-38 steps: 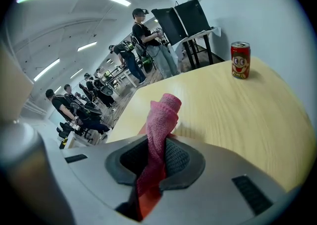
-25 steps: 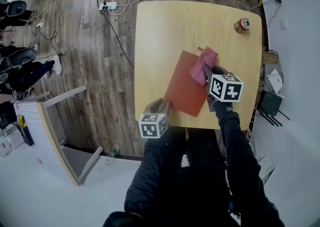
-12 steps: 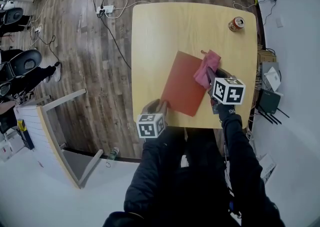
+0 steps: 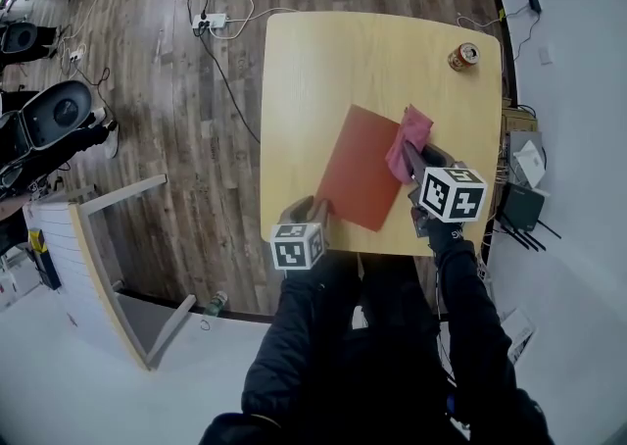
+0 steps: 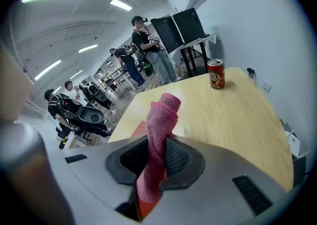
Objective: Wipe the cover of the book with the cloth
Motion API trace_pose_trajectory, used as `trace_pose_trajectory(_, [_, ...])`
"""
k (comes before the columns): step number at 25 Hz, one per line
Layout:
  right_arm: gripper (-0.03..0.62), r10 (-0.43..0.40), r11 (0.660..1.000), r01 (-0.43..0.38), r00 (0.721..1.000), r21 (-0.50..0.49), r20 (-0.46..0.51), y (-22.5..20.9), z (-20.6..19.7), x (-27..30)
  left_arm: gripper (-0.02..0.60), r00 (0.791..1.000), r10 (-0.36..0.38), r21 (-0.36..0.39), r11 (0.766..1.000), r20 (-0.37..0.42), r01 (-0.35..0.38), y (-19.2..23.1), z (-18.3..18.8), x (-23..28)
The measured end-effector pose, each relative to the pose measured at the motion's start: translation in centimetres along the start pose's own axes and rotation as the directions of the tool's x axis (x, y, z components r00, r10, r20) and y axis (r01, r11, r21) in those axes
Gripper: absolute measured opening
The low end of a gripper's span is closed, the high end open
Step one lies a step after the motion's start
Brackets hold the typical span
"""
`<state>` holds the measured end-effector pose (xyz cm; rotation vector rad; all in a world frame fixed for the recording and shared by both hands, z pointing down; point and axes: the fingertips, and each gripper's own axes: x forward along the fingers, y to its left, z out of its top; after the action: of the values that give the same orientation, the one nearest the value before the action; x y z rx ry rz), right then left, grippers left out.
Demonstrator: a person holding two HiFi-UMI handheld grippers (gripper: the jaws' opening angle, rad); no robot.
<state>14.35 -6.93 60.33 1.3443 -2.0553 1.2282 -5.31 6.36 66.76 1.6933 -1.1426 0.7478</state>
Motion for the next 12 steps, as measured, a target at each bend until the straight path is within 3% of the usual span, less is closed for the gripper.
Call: trace_pose_trajectory(12, [0.077, 0.158, 0.987, -0.157, 0.987, 0.024, -0.016, 8.1, 0.0, 4.2, 0.133, 1.000, -0.007, -0.003, 1.000, 0.008, 0.007, 0.0, 0.2, 0.0])
